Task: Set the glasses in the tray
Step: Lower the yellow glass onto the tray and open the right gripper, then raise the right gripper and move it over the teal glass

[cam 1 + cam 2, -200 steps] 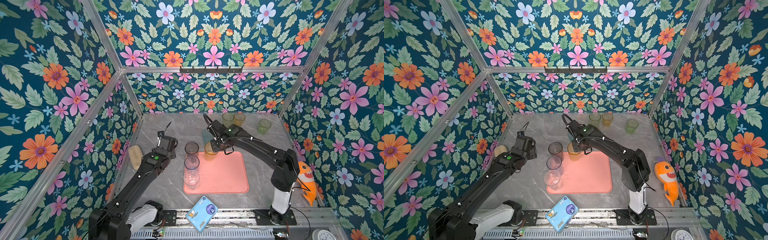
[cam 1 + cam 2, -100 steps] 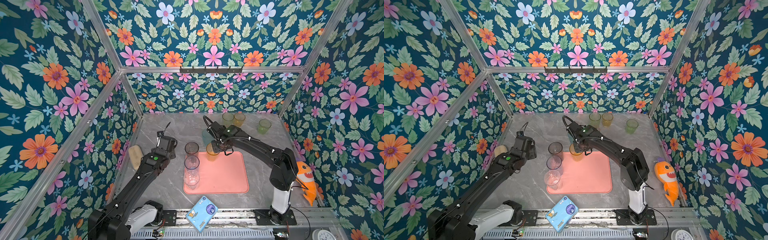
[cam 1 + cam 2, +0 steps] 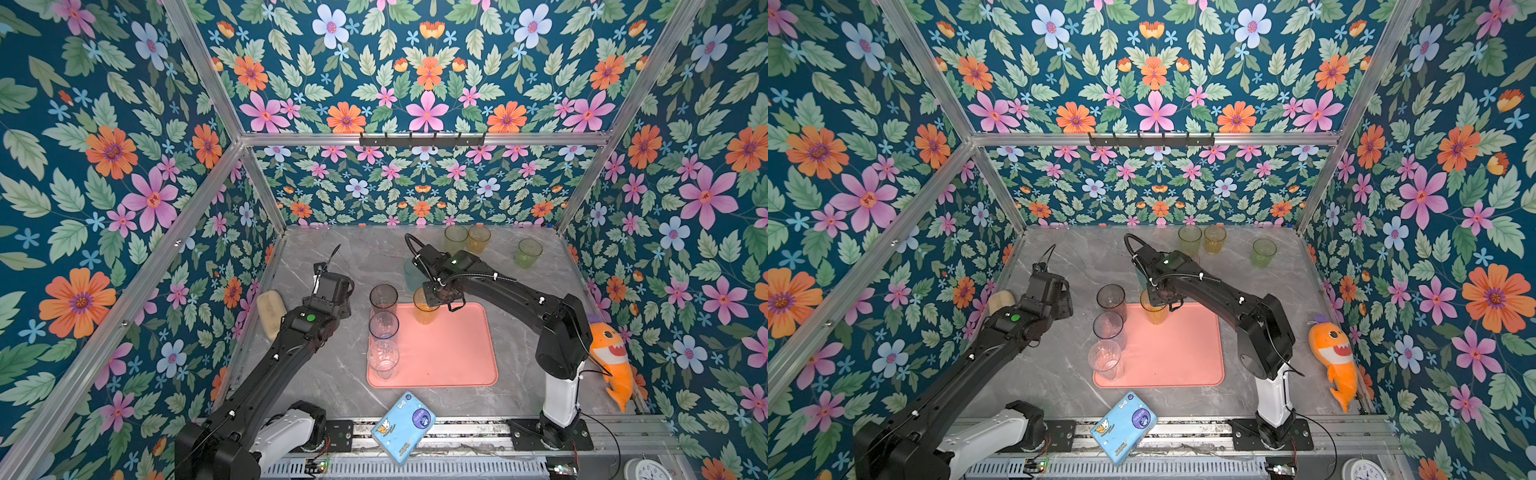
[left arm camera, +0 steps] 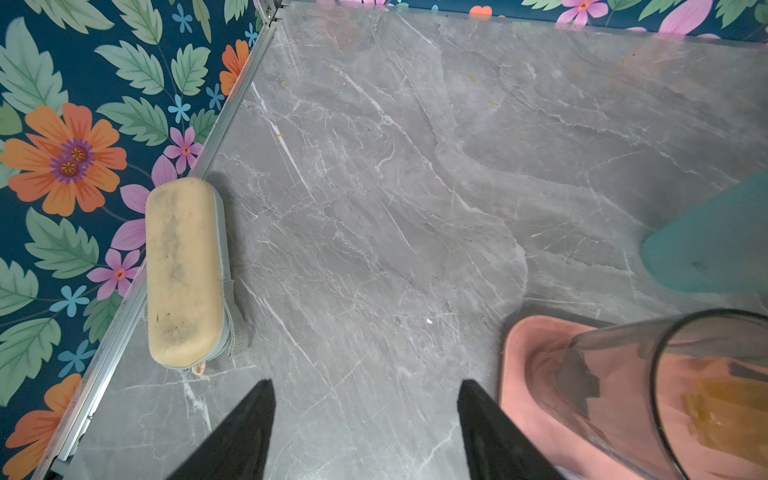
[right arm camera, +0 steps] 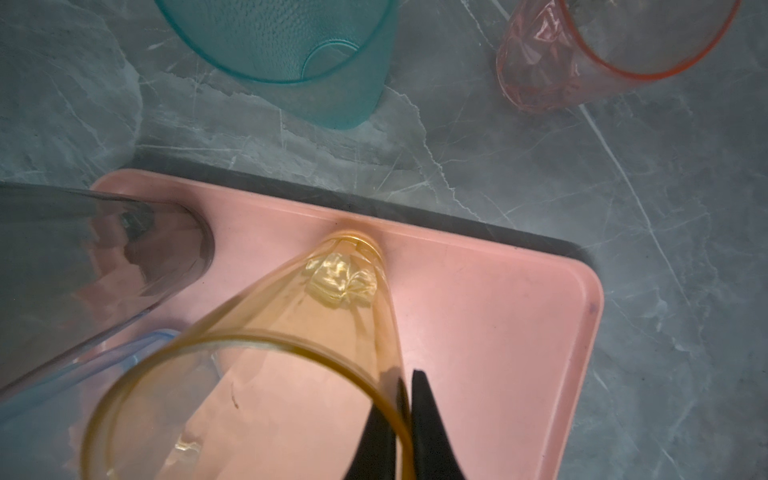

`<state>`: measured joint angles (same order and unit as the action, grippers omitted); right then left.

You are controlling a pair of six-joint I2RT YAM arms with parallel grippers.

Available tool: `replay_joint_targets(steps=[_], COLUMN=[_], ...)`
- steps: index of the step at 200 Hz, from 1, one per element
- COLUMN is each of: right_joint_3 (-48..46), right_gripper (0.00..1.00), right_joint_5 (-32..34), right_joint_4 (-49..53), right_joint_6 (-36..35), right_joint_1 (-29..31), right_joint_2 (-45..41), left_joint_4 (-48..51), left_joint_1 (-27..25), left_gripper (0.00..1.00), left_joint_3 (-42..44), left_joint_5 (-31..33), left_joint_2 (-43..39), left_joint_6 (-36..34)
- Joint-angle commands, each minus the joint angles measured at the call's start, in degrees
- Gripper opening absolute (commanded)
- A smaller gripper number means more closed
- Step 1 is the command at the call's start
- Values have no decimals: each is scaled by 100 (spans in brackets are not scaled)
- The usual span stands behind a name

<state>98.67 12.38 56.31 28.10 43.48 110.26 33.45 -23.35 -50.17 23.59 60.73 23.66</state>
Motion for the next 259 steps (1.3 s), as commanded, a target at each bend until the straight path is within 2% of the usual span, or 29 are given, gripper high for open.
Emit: replay_joint_targets(steps=[1,123,160,199,245,259], right_joint_3=[-7,97,195,412,723,744], right_gripper=[6,20,26,40,44,48], right_joint_5=[142,142,150,227,304,340], right_joint_4=[72,152,201,304,341,208], right_joint_6=[75,108,74,-48,-315,-436], right_joint_1=[2,-22,-26,-24,-25,-38], right_joint_2=[-9,58,57,13,-56,-48], left_joint_4=[15,39,91,13,106,163], left_joint_1=[6,6,6,6,6,6], left_gripper=[72,72,72,72,72,72], left_joint_3=[-2,-1,-52,-105,-236,-264], left_joint_5=[-17,18,57,43,94,124], left_joint_2=[-24,-88,-135,-430,-531,-537], left_joint_6=[-57,-63,-72,-98,-201,-233])
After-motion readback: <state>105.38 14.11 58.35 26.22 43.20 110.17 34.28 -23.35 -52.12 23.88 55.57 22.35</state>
